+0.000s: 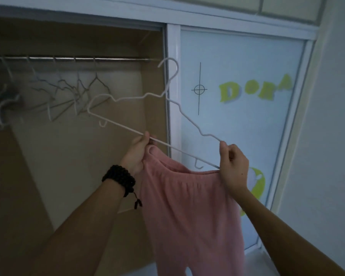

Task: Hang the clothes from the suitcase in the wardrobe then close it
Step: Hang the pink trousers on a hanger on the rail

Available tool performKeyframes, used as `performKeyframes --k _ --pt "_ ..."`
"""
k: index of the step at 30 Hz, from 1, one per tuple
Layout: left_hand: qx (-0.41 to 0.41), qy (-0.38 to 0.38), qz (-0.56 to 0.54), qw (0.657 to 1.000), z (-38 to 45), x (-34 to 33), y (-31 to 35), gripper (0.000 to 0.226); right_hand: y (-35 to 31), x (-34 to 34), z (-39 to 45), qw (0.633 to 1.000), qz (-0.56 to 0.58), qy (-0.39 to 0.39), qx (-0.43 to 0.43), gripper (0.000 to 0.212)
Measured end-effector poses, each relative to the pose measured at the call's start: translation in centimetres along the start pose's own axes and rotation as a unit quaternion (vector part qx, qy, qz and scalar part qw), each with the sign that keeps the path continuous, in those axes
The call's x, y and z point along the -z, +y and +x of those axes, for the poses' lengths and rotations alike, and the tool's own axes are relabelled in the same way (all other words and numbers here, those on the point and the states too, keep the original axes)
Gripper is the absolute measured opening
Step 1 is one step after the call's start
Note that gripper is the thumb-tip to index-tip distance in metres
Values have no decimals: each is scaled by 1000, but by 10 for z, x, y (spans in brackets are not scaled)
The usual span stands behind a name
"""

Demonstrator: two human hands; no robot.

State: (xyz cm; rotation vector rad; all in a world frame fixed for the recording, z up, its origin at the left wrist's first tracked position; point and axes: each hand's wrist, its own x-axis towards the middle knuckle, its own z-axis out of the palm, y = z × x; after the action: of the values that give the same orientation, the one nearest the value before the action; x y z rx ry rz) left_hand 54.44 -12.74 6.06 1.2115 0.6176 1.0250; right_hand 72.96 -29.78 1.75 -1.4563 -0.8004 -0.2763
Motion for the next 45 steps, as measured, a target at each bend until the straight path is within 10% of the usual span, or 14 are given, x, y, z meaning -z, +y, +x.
performKeyframes --k 5,9,26,37,45 --pt "-65 13 -34 997 -29 -8 6 31 -22 -42 -56 895 342 -77 -275 48" --pt "-57 13 -19 998 -57 -11 -1 32 -54 -78 -71 859 406 -193 -245 65" --pt "-39 -37 26 998 -87 111 51 15 -121 -129 -80 891 385 -118 -210 52" --pt "23 -73 498 864 -103 240 86 17 -113 -121 -65 906 346 -148 -193 43" --pt "56 30 191 980 -99 245 103 32 -112 -134 -79 905 348 -184 -161 45"
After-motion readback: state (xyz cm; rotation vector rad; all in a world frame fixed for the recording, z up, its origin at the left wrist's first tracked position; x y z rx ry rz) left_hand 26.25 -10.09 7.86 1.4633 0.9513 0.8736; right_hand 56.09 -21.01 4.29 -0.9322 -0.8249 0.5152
